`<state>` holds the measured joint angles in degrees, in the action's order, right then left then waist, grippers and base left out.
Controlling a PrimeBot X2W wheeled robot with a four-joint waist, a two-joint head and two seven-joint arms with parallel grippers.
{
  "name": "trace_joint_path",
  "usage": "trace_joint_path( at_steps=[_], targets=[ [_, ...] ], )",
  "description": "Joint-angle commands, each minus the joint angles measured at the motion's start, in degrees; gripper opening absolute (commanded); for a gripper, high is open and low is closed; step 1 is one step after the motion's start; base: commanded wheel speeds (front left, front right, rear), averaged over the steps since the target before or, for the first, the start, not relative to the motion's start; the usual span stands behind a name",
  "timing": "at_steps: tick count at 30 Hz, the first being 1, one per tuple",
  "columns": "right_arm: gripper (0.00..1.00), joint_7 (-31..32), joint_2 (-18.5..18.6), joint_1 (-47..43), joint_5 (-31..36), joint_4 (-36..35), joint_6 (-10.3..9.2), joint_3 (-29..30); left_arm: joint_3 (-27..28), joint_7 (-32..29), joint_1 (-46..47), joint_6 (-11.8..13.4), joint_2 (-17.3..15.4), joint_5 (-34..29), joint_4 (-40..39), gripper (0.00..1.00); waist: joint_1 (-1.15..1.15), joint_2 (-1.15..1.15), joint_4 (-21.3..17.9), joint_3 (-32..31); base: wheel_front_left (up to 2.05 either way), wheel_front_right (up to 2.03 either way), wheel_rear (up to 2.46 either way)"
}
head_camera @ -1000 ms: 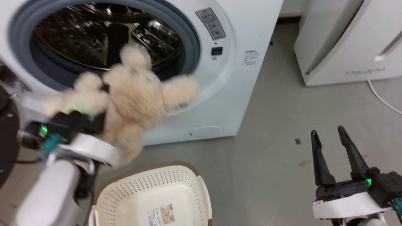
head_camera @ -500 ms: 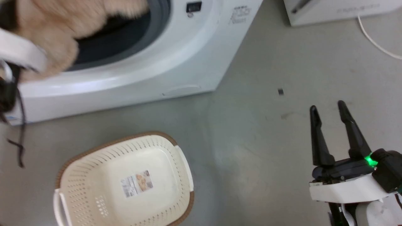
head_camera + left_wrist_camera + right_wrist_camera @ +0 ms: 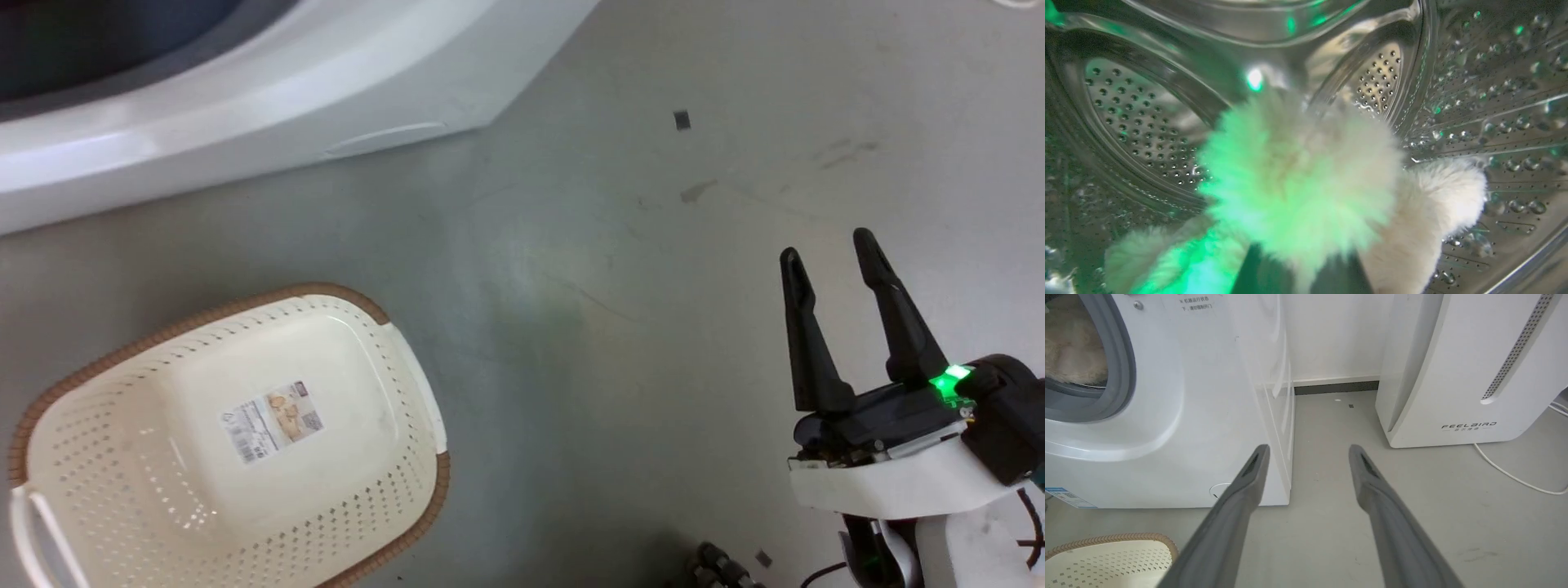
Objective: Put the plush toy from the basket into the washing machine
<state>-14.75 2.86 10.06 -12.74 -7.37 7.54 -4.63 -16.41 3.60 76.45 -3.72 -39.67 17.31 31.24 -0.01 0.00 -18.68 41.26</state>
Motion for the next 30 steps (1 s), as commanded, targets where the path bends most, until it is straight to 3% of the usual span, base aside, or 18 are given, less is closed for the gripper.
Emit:
trace_joint_path(
  at_steps=[1,8,14,15,16,23,30],
  targets=[
    [1.00,-0.2,0.0,1.0,-0.6,-0.3,-0.05,-0.3,-0.5,0.7,1.6,-0.5,-0.3,-0.5,0.5,0.00,0.01,0.00,-1.1,1.4,0.00,0.00,0.00],
    [1.00,-0.2,0.0,1.4,-1.3,-0.9,-0.05,-1.1,-7.8,-2.0,4.7,-3.5,0.9,-0.7,10.9,0.00,0.01,0.00,-1.2,3.1,0.00,0.00,0.00],
    [1.00,-0.2,0.0,2.1,-1.2,-1.1,-0.05,-1.3,-14.5,-1.8,3.5,-3.7,1.5,0.5,13.4,0.01,0.01,0.00,-0.7,2.9,0.00,0.00,0.00],
    [1.00,-0.2,0.0,2.2,-1.1,-1.1,-0.05,-1.2,-15.5,-1.8,3.4,-3.7,1.5,1.3,13.6,0.38,0.01,0.00,-0.6,2.8,0.00,0.00,0.00],
    [1.00,-0.2,0.0,2.3,-1.0,-1.1,-0.05,-1.2,-16.3,-1.8,3.3,-3.7,1.5,2.0,13.9,1.00,0.01,0.00,-0.5,2.6,0.00,0.00,0.00],
    [1.00,-0.2,0.0,3.0,0.3,-0.6,-0.05,-0.2,-18.5,0.9,2.3,-3.8,2.3,5.1,16.7,1.00,0.01,0.00,1.2,-0.4,0.00,0.00,0.00],
    [1.00,-0.2,0.0,2.5,2.7,1.3,-0.05,1.5,-19.2,7.4,-3.6,-3.7,6.4,7.8,19.3,1.00,0.01,0.00,4.5,-8.7,0.00,0.00,0.00]
  ],
)
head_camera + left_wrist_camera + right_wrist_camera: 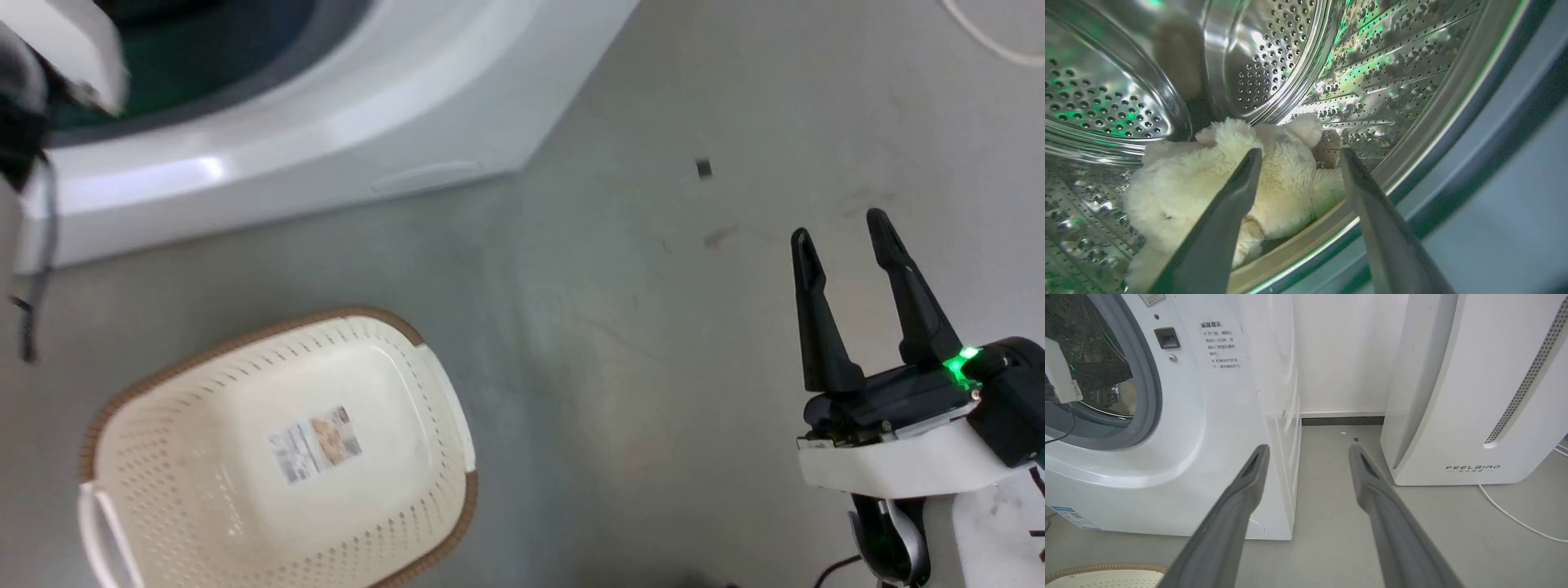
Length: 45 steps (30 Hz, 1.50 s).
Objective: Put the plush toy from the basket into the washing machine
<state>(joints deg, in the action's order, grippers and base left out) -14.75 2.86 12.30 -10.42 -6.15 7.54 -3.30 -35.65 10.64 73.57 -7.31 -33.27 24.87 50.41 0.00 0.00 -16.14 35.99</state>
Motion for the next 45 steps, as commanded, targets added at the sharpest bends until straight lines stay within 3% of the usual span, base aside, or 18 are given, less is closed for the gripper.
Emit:
trace_joint_path(
  at_steps=[1,9,20,29,35,45],
  targets=[
    [1.00,-0.2,0.0,0.1,0.8,0.4,-0.05,0.3,0.1,1.2,-1.9,0.0,0.7,0.5,0.2,1.00,0.00,0.00,2.5,-4.8,0.00,0.00,0.00],
    [1.00,-0.2,0.0,-2.8,3.4,2.7,-0.05,2.1,1.5,4.3,-14.0,2.8,5.2,2.0,-6.7,1.00,0.00,0.00,7.4,-15.9,0.00,0.00,0.00],
    [1.00,-0.2,0.0,-7.9,4.5,4.9,-0.05,3.6,11.4,4.3,-41.0,13.3,7.4,1.7,-30.8,1.00,0.00,0.00,13.0,-25.5,0.00,0.00,0.00],
    [1.00,-0.3,0.0,-11.1,4.5,5.9,-0.05,3.7,18.0,4.4,-58.6,18.6,10.7,0.3,-43.5,1.00,0.00,0.00,15.1,-29.6,0.00,0.00,0.00],
    [1.00,-0.3,0.0,-13.2,3.9,6.6,-0.05,3.4,20.0,4.4,-70.5,19.5,14.3,-3.9,-48.5,1.00,0.00,0.00,16.1,-31.7,0.00,0.00,0.00],
    [1.00,-0.3,0.0,-14.5,3.7,7.6,-0.05,3.0,20.3,4.4,-75.2,18.1,17.5,-7.4,-48.7,1.00,0.00,0.00,17.0,-32.5,0.00,0.00,0.00]
  ],
)
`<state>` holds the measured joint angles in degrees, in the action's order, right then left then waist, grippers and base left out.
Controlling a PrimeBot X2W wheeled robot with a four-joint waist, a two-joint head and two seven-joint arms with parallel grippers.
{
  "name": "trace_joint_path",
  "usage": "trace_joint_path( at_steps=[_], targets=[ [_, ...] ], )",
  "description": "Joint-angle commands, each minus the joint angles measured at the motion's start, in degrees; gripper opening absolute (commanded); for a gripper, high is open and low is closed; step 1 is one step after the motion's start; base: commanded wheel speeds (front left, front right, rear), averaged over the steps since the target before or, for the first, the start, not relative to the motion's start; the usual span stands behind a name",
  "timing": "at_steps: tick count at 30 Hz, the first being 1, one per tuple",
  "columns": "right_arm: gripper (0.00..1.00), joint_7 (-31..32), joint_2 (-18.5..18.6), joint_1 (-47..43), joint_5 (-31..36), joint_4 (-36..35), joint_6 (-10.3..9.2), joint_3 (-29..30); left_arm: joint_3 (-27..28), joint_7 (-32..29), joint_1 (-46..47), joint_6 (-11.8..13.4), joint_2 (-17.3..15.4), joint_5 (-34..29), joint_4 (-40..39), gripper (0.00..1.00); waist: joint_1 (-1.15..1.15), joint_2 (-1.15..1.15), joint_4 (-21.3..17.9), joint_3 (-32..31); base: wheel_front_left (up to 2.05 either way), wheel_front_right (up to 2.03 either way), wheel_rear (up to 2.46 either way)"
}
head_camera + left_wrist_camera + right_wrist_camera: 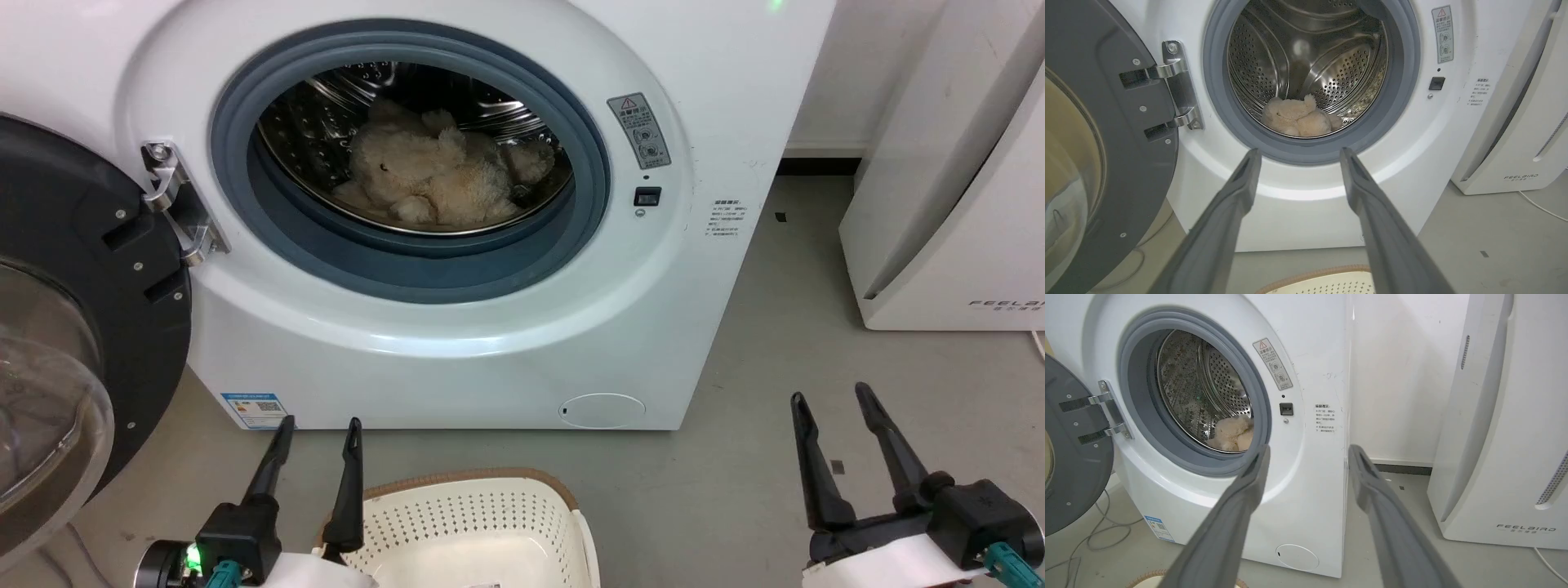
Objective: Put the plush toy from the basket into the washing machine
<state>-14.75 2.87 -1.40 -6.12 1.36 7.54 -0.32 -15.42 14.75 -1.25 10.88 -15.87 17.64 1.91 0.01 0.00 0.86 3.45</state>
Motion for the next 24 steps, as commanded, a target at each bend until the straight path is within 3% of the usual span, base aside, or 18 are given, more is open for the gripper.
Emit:
trace_joint_path(
  at_steps=[1,24],
  targets=[
    [0.00,0.0,0.0,0.0,0.0,0.0,0.00,0.0,0.0,0.0,0.0,0.0,0.0,0.0,0.0,0.00,-0.01,0.00,0.0,0.0,0.00,0.00,0.00],
    [0.00,2.3,0.0,0.2,1.0,-0.2,-0.01,0.1,2.2,-2.4,0.2,-1.6,2.1,-2.7,-0.2,0.00,-0.01,0.00,-0.1,-0.6,0.00,0.00,0.00]
  ],
)
